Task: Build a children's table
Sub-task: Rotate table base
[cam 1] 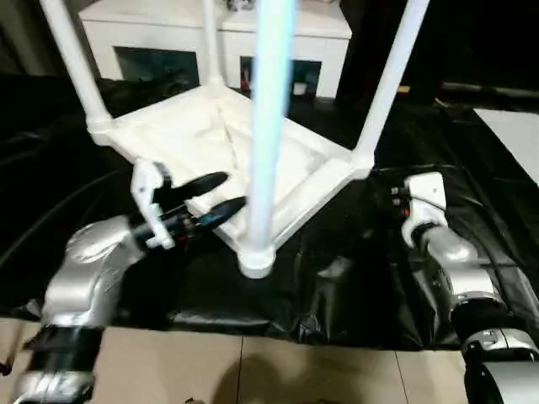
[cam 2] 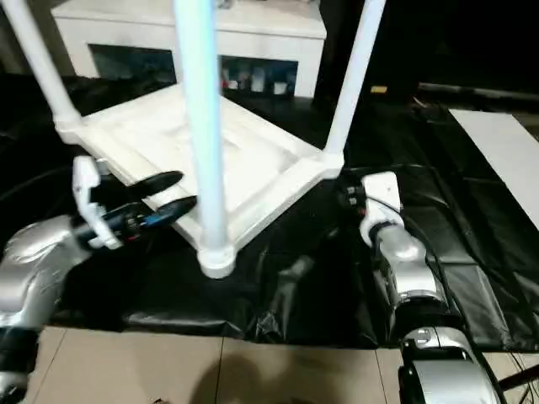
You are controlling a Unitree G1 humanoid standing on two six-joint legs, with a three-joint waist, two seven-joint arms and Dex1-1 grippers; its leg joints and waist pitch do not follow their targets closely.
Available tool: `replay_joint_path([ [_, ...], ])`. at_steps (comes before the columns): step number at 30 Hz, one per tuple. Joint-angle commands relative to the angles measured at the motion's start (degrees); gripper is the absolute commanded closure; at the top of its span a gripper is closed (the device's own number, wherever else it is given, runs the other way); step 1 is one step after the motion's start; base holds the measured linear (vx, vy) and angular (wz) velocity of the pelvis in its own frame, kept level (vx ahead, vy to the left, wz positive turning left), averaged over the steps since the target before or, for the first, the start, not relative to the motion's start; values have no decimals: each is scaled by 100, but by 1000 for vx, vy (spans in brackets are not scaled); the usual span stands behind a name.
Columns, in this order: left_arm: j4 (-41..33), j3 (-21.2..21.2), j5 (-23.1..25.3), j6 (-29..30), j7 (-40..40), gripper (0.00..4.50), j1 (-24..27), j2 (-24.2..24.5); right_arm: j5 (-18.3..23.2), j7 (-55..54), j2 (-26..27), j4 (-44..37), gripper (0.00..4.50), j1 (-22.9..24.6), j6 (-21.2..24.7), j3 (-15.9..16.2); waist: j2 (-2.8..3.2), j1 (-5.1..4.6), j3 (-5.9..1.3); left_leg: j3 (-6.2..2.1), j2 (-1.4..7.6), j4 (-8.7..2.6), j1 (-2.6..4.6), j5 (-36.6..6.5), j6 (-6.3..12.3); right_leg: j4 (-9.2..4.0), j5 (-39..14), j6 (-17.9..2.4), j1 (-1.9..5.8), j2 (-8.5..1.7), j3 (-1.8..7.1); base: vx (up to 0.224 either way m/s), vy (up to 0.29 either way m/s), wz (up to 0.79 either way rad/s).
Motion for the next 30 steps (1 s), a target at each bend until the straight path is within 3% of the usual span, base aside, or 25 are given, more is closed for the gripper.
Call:
replay_joint_path([
  [1, 65, -188, -59, 79, -224, 119, -167, -94, -96, -75, 58, 390, 79, -292, 34, 33, 47, -4, -416, -52, 79, -381, 39, -1199, -30, -319, -909, -1290, 265, -232, 174, 0, 0, 0],
  [5, -44, -227, -435, 542, -470, 119, -227, -226, 67, 232, 323, 803, 79, -659, -301, -8, 62, -3, -419, -20, 89, -357, 11, -966, 155, -268, -419, -1509, 271, -243, 179, 0, 0, 0],
  [12, -66, -442, -387, 549, -594, 119, -315, -390, 129, 807, 654, 1021, 79, -963, -638, -27, 75, 24, -393, -13, 137, -376, 47, -1147, 156, -289, -619, -1551, 261, -239, 170, 0, 0, 0],
  [13, -86, -527, -370, 555, -601, 119, -361, -526, 109, 1090, 791, 1076, 79, -1015, -719, 54, 39, 35, -384, -7, 145, -384, 55, -1196, 141, -304, -725, -1532, 253, -242, 172, 0, 0, 0],
  [14, -86, -561, -361, 553, -593, 119, -388, -588, 87, 1209, 846, 1091, 79, -1028, -740, 105, 63, 58, -385, -12, 149, -383, 61, -1241, 126, -304, -812, -1535, 258, -254, 173, 0, 0, 0],
  [16, -12, -624, -318, 482, -546, 119, -478, -731, -3, 1401, 946, 1126, 79, -1017, -732, 250, 36, 56, -386, -17, 154, -389, 33, -1213, 113, -304, -826, -1526, 278, -267, 178, 0, 0, 0],
  [24, -263, -858, -396, 606, -478, 119, -656, -1093, -123, 1717, 1039, 1138, 79, -875, -914, 354, 60, 147, -410, -12, 156, -375, 38, -916, 183, -258, -373, -1592, 291, -272, 181, 0, 0, 0],
  [26, -430, -995, -345, 638, -499, 119, -653, -1191, 48, 1974, 1048, 1075, 79, -838, -921, 246, 62, 142, -412, -16, 155, -377, 35, -938, 204, -258, -354, -1600, 302, -269, 178, 0, 0, 0],
  [27, -492, -1030, -368, 666, -501, 119, -651, -1237, 88, 2092, 1054, 1041, 79, -812, -931, 243, 90, 150, -411, -13, 163, -375, 35, -939, 229, -262, -301, -1618, 299, -272, 179, 0, 0, 0],
  [30, -642, -1187, -414, 697, -415, 119, -694, -1502, 177, 2474, 1123, 882, 79, -651, -932, 326, 97, 143, -402, -12, 165, -376, 29, -993, 272, -266, -314, -1656, 302, -256, 169, 0, 0, 0],
])
